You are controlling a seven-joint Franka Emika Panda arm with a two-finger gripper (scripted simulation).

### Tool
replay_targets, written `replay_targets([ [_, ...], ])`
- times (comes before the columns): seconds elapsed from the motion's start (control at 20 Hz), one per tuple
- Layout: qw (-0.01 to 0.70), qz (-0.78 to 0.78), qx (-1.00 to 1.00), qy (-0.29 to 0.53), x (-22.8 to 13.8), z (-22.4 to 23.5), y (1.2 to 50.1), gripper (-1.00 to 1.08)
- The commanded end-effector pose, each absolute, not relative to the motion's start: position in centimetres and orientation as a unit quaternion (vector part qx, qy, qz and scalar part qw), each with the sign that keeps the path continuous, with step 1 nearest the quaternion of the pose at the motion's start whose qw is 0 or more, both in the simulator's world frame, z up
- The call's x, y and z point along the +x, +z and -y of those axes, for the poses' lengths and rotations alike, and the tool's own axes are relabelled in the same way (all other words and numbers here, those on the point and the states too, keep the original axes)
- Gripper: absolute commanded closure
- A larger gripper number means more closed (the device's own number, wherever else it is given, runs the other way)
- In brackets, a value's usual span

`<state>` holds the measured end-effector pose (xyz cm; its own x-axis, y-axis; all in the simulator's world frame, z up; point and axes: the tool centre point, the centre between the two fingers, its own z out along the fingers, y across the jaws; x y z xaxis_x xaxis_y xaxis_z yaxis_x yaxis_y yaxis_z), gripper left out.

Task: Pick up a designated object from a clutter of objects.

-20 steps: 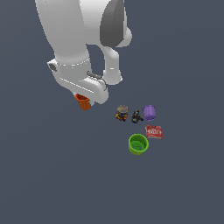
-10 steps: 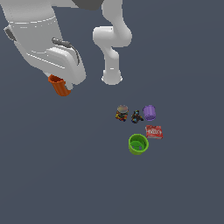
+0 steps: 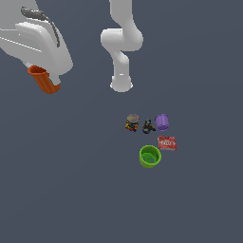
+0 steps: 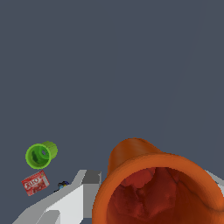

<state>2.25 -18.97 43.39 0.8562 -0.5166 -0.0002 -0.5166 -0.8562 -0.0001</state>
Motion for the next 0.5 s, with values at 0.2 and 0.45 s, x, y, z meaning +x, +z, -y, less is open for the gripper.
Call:
replay_targets([
  [0.2,0.0,-0.268,-0.963,0.0,2.61,19.82,44.77,1.08],
  [0.45,0.0,-0.268,-0.963,0.0,2.71,19.92,44.94,1.08],
])
